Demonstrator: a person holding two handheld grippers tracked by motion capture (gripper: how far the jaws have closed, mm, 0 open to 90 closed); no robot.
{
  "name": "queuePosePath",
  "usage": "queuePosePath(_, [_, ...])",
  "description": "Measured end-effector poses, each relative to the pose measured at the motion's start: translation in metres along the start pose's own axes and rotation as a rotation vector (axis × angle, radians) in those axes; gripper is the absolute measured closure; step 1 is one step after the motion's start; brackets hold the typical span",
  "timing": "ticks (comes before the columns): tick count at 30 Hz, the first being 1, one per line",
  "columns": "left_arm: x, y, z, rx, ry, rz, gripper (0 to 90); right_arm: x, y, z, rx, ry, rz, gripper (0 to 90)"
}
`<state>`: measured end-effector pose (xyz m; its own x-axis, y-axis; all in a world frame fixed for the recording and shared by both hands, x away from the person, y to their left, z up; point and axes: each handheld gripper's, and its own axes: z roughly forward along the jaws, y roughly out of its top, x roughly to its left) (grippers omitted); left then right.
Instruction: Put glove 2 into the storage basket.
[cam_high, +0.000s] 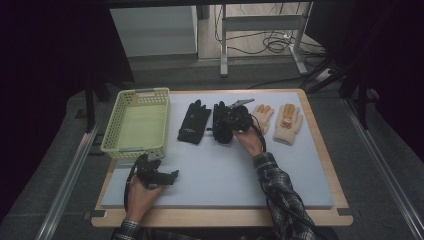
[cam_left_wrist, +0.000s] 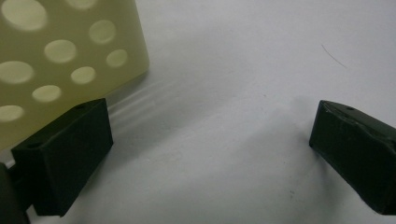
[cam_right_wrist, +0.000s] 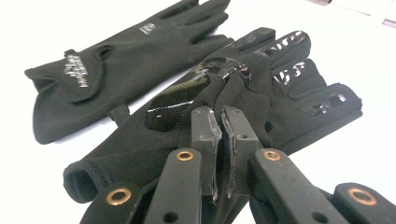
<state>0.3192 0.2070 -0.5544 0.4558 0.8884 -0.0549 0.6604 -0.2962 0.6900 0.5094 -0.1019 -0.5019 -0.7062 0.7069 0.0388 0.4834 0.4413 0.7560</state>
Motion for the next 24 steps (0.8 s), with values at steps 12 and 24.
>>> queuePosePath(12, [0.000, 0.000, 0.000, 0.002, 0.001, 0.000, 0.0, 0.032, -0.003, -0.055, -0.060, 0.034, -0.058, 83.1])
queuePosePath(24, [0.000, 0.000, 0.000, 0.000, 0.002, 0.000, 0.0, 0.078, -0.041, -0.108, -0.054, 0.075, -0.066, 83.0])
